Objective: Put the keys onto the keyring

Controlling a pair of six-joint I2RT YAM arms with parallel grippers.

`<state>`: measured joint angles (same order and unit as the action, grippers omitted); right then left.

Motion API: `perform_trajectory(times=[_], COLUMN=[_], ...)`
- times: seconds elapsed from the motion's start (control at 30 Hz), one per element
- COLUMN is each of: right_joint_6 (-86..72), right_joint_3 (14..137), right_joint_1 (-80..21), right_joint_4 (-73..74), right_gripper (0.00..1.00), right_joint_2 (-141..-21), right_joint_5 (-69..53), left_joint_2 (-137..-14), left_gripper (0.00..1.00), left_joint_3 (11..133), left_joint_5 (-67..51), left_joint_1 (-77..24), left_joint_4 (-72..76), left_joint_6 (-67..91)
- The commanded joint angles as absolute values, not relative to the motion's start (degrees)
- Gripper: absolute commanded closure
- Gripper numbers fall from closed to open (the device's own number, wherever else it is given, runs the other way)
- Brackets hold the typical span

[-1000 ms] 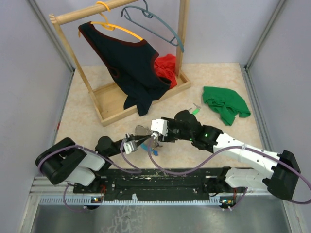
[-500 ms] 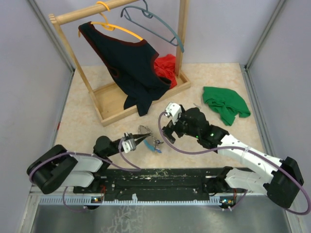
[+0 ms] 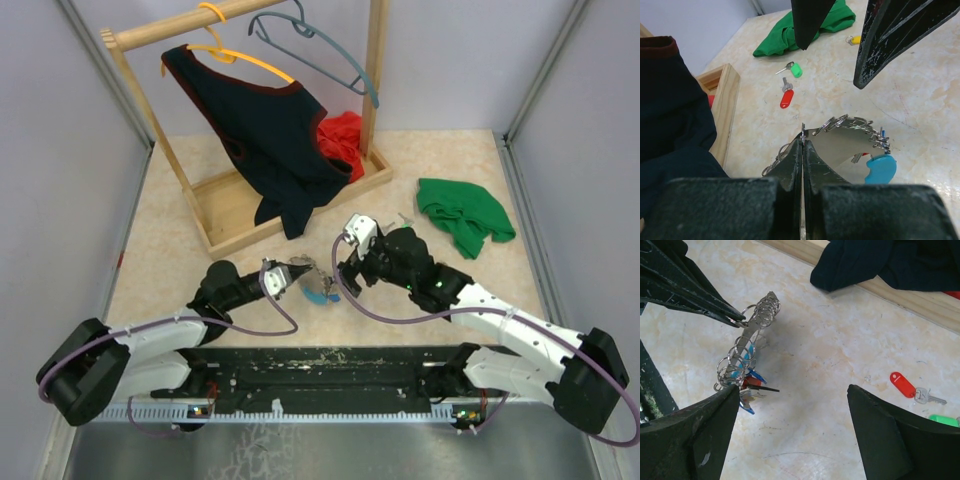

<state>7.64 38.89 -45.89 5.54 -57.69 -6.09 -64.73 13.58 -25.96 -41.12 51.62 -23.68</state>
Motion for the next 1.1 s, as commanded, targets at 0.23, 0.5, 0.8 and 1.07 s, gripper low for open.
perform_trajectory(times=[0.23,0.5,0.8,1.07], right_joint_6=[17.8,28.3,33.2,34.1], right_joint_3=[38.7,40.6,45.0,46.8], right_joint_1=[-45.9,-45.9,-46.0,-46.6], right_joint_4=[-6.3,-7.0,-2.0,-1.6], right_gripper=[0.31,0.54,0.59,0.65], right_joint_2=[-59.7,-62.3,-66.5,-69.2], right_joint_5=[-17.3,-25.5,-29.8,-33.1], left_joint_2=[-62.2,-59.5,-58.5,-58.6], left_gripper=[1.0,1.0,1.0,1.0], left_joint_3=[16.8,17.5,18.5,18.6], left_joint_5=[-27.7,-29.6,-30.5,-30.6], left_joint_1=[-41.2,-41.3,-41.3,-41.4], left_joint_4=[43.2,41.3,39.6,39.5], left_joint_6=[-23.7,-22.4,-21.5,-21.1])
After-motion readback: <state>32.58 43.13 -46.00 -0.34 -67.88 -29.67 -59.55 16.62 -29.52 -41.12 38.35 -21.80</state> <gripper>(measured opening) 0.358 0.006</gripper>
